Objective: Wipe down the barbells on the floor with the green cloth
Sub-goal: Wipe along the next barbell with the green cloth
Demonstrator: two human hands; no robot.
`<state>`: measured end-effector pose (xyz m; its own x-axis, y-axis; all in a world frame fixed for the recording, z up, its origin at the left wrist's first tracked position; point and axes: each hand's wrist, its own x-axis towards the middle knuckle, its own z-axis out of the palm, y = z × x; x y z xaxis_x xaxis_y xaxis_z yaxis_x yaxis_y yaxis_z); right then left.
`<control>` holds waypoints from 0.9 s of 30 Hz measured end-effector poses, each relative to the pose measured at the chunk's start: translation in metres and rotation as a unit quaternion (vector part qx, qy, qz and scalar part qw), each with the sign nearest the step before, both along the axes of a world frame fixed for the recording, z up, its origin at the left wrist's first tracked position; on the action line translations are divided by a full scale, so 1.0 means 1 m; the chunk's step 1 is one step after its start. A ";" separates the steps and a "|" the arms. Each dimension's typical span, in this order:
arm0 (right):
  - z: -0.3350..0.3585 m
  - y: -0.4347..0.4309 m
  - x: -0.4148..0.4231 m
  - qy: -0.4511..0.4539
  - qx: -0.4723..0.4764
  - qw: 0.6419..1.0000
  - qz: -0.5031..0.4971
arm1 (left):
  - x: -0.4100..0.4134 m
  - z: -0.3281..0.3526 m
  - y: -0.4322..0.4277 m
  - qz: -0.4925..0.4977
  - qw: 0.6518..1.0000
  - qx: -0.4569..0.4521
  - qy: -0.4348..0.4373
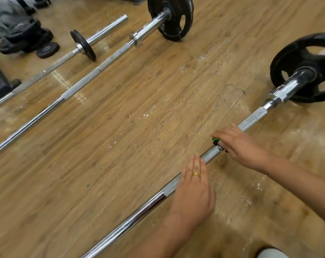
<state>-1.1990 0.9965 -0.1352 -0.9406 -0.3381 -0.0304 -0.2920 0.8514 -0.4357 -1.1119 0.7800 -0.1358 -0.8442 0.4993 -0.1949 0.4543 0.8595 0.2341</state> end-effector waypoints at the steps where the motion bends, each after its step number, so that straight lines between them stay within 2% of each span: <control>1: 0.001 0.004 -0.001 -0.001 0.001 1.000 -0.012 | -0.003 0.001 -0.003 -0.007 1.000 -0.003 0.001; 5: 0.004 0.009 0.000 -0.003 0.004 0.998 -0.066 | 0.005 -0.001 -0.008 -0.031 0.999 -0.012 0.014; 10: 0.007 0.012 0.021 0.006 0.017 1.000 -0.008 | 0.020 -0.006 0.001 -0.021 0.999 -0.015 0.035; 13: 0.004 0.030 0.021 0.019 0.033 0.999 0.012 | 0.028 -0.013 0.000 -0.049 0.990 -0.079 0.102; 16: 0.002 0.048 0.013 0.022 0.015 0.998 -0.060 | 0.030 -0.017 -0.002 -0.096 0.973 -0.139 0.157; 19: 0.002 0.043 0.016 0.023 0.008 0.996 -0.090 | 0.029 -0.021 -0.004 -0.106 0.966 -0.150 0.183; 24: -0.004 0.018 0.027 0.022 -0.008 1.000 0.006 | 0.022 -0.030 -0.008 -0.100 0.964 -0.134 0.206; 27: -0.007 0.026 0.015 0.032 0.000 0.999 -0.013 | 0.016 -0.032 -0.011 -0.101 0.959 -0.163 0.211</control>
<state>-1.1838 1.0224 -0.1422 -0.9491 -0.3135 0.0295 -0.2967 0.8588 -0.4178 -1.0958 0.7690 -0.1674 -0.7745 0.6318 -0.0313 0.6148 0.7401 -0.2727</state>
